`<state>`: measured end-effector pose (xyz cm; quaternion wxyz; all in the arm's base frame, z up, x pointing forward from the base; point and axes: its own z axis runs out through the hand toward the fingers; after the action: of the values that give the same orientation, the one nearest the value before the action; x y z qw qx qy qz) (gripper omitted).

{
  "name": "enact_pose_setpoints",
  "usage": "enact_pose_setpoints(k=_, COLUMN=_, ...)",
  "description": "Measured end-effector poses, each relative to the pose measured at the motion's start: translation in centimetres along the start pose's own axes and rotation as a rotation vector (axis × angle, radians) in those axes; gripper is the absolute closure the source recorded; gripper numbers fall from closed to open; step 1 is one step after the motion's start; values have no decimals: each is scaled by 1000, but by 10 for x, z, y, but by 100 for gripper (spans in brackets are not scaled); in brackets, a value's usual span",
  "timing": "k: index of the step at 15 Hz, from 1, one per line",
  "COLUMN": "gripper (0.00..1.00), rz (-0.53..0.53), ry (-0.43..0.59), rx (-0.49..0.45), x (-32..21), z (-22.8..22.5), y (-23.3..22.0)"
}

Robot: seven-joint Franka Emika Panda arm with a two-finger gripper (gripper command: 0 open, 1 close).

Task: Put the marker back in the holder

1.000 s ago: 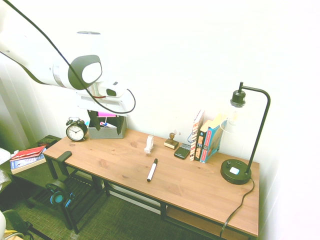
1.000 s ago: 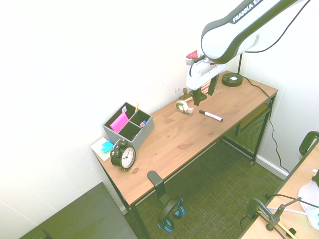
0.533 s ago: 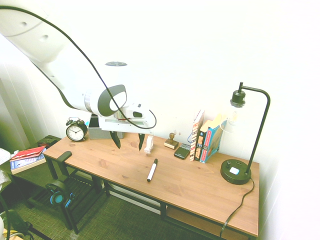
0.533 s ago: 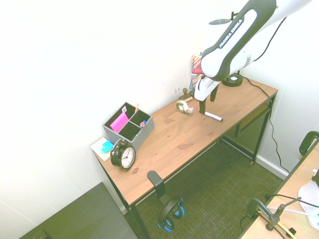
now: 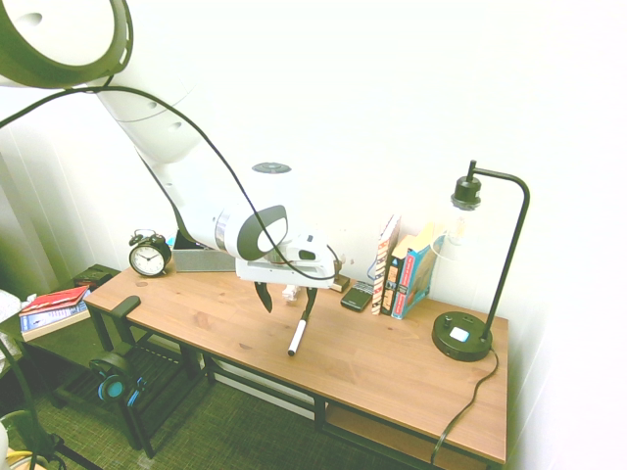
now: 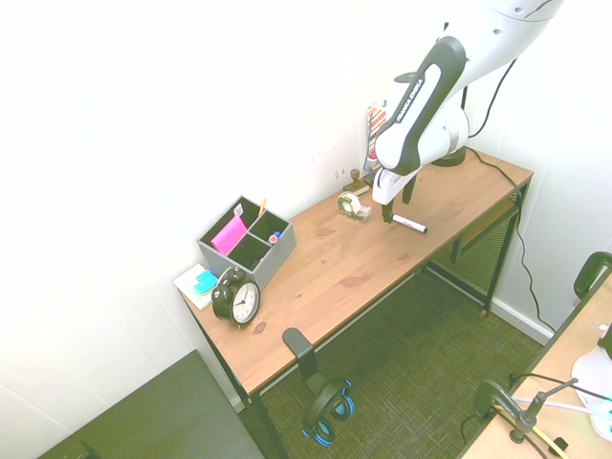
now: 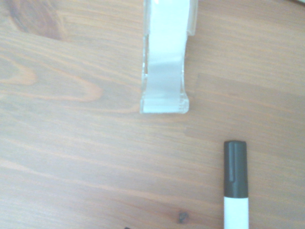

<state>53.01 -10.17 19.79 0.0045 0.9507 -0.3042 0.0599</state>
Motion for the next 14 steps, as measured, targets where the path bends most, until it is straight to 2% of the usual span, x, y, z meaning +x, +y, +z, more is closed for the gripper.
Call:
enact_pose_setpoints(k=6, gripper=100, rz=7, ry=-7, rx=-21, x=19, z=22, y=10)
enact_pose_setpoints(k=14, gripper=100, rz=4, ry=-28, rx=-40, x=17, z=36, y=18)
